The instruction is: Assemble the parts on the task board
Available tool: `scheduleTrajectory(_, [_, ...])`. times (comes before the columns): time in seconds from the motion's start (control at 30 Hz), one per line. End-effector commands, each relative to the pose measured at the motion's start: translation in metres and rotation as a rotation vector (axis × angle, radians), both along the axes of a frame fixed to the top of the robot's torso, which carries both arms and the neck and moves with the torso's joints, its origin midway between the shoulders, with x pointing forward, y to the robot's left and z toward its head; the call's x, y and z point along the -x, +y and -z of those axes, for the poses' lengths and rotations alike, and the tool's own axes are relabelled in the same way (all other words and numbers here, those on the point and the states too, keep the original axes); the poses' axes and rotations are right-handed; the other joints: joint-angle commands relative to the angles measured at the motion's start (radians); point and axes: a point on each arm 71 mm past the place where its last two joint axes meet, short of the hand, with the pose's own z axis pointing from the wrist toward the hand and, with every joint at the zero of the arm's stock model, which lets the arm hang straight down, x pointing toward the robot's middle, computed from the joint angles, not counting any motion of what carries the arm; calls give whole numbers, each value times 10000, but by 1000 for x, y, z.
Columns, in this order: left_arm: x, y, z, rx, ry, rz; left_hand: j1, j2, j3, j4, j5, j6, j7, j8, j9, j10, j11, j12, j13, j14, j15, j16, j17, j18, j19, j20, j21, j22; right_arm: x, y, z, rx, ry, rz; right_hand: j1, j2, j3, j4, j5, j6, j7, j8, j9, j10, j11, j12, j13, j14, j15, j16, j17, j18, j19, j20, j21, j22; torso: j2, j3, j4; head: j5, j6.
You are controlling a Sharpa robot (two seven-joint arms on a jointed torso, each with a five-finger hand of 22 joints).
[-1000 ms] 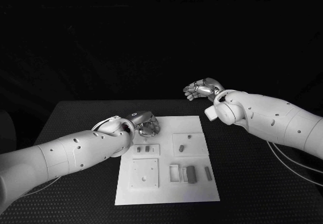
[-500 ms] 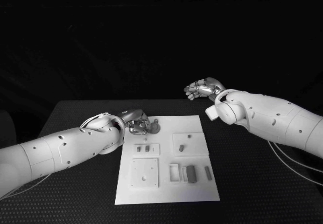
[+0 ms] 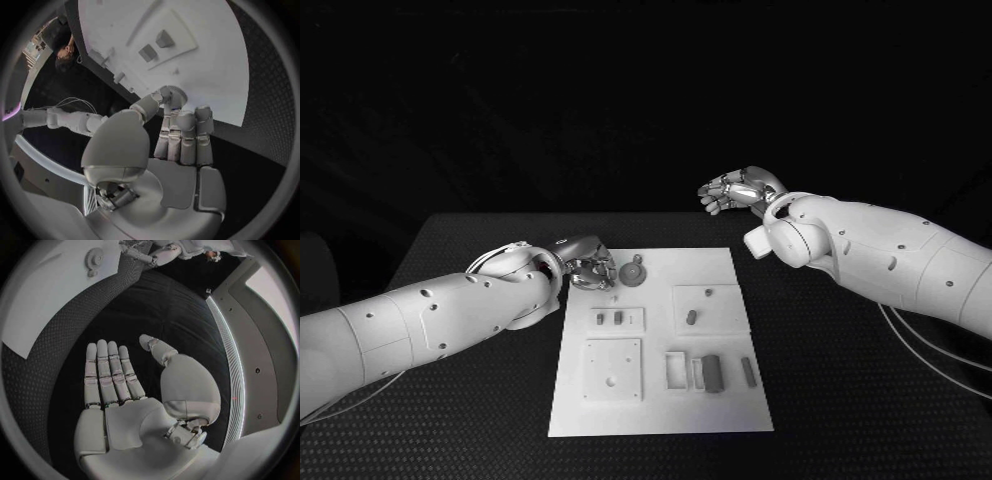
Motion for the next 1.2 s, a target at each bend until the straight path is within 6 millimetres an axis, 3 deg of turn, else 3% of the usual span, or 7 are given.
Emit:
scheduleTrajectory(0.03, [2, 0, 4, -66, 311, 122, 17, 94, 64, -7, 47, 87, 35, 36, 12, 73, 5, 55, 13, -12, -47, 25, -15, 121, 39, -576, 30, 177, 0, 0, 0, 35, -47, -88, -69, 22, -29, 26, 49, 5, 48, -22, -15, 3, 67, -52, -9, -71, -24, -37, 10, 149, -15, 14, -37, 11, -5, 2, -11, 2, -8])
scheduleTrajectory(1.2, [6, 0, 20, -278, 789, 176, 32, 108, 56, -7, 47, 84, 34, 41, 13, 93, 5, 38, 5, -14, -46, 23, -39, 126, 49, -574, 28, 171, 0, 1, -1, 27, -64, -104, -55, 20, -15, 29, 41, 2, 51, -21, -18, 1, 69, -55, -10, -73, -22, -40, 14, 149, -9, 14, -58, 29, -2, 18, -31, 16, -61])
